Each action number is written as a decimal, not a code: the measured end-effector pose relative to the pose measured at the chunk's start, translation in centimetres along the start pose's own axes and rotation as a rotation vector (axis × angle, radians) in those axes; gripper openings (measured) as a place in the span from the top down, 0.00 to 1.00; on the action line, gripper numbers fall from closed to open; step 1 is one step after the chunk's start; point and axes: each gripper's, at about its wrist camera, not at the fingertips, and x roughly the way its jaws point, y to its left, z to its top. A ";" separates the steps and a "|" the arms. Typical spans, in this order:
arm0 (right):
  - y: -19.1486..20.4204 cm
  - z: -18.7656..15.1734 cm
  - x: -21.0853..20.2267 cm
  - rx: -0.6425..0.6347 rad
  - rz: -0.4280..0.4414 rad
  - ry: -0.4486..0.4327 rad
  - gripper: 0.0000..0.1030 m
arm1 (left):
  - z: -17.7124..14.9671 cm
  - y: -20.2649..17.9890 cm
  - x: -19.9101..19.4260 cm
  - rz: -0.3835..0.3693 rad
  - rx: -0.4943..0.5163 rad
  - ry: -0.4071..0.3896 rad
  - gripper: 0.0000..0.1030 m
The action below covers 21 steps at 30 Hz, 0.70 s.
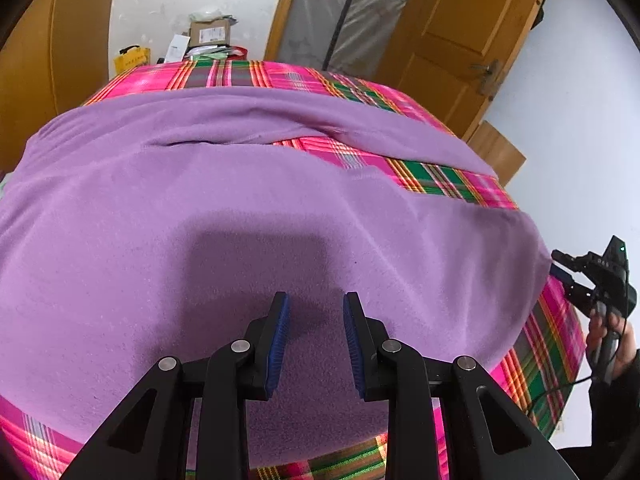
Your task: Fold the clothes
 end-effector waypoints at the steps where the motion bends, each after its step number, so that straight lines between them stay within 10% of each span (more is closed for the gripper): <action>1: -0.2 0.2 0.1 0.017 0.004 -0.007 0.77 | 0.0 -0.1 0.1 0.000 -0.001 -0.002 0.72; 6: -1.7 0.3 0.1 0.073 -0.004 -0.038 0.97 | 0.0 -0.1 0.3 0.002 0.001 -0.004 0.72; 21: -2.5 -0.4 -4.9 0.106 -0.097 -0.142 0.96 | -0.1 -1.5 0.6 -0.019 0.063 0.014 0.72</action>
